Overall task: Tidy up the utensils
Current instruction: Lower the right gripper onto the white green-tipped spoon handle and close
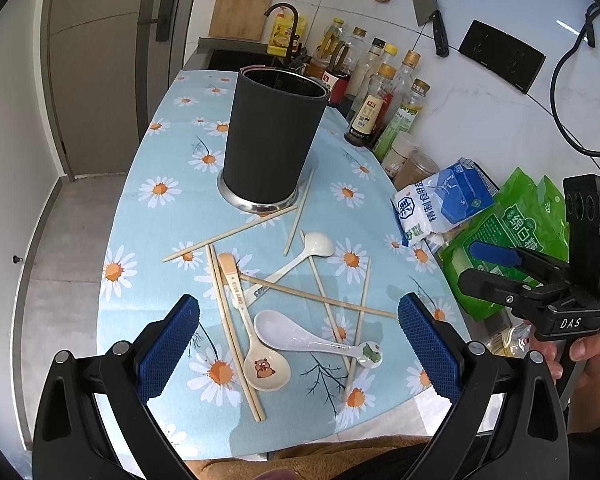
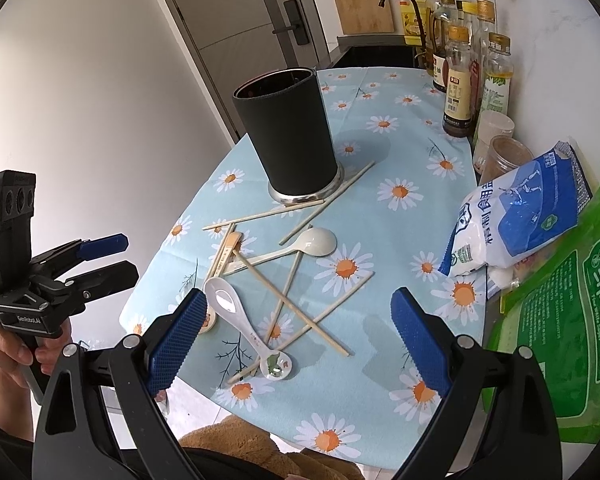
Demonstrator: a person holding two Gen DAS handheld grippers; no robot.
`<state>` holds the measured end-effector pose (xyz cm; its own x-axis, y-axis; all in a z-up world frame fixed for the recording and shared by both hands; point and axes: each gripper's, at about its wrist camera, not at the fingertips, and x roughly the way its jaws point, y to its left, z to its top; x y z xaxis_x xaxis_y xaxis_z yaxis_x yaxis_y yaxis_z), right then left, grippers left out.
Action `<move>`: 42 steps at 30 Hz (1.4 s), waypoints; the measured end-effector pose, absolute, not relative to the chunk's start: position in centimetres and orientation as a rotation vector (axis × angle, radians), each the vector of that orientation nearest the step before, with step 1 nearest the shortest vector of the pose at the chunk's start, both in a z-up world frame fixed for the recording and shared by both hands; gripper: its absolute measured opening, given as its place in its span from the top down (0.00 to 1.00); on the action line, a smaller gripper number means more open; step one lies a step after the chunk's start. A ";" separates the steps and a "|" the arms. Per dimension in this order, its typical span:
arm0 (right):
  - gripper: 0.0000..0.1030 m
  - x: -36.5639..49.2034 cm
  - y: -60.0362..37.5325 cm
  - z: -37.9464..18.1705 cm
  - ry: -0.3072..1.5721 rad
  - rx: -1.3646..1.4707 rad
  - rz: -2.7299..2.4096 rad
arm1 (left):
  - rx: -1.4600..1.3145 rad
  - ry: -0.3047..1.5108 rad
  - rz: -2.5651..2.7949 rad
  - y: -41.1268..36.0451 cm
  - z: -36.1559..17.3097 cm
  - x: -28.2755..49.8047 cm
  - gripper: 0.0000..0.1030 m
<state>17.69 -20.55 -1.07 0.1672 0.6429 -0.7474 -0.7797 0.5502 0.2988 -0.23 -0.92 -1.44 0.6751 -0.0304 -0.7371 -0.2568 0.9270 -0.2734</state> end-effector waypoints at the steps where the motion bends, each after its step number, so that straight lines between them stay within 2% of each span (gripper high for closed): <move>1: 0.11 17.7 -20.5 -1.1 0.970 -0.167 1.022 | -0.375 0.826 0.133 -0.9 -1.5 -0.3 0.06; 11: 0.12 17.7 -19.2 -1.4 0.979 -0.193 1.090 | -0.405 0.848 0.159 0.2 -2.6 -0.9 0.06; 22: 0.46 17.3 -13.7 -3.2 1.053 -0.347 1.299 | -0.467 0.870 0.208 1.9 -4.4 -2.8 0.06; 25: 0.54 17.0 -11.2 -4.7 1.099 -0.428 1.362 | -0.488 0.872 0.222 2.4 -4.8 -3.5 0.06; 27: 0.64 16.8 -9.5 -6.0 1.140 -0.496 1.389 | -0.505 0.873 0.234 2.7 -5.1 -4.0 0.06; 30: 0.71 16.1 -7.4 -7.4 1.174 -0.603 1.419 | -0.524 0.872 0.246 3.3 -5.6 -4.6 0.06; 42: 0.77 15.5 -2.7 -11.6 1.320 -0.781 1.436 | -0.552 0.893 0.225 4.7 -7.1 -5.2 0.06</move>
<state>15.52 -2.70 -11.61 -0.2979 0.2377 -0.9245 -0.9412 0.0884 0.3260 -5.23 4.72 -7.10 0.6154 -0.0393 -0.7872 -0.4076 0.8390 -0.3605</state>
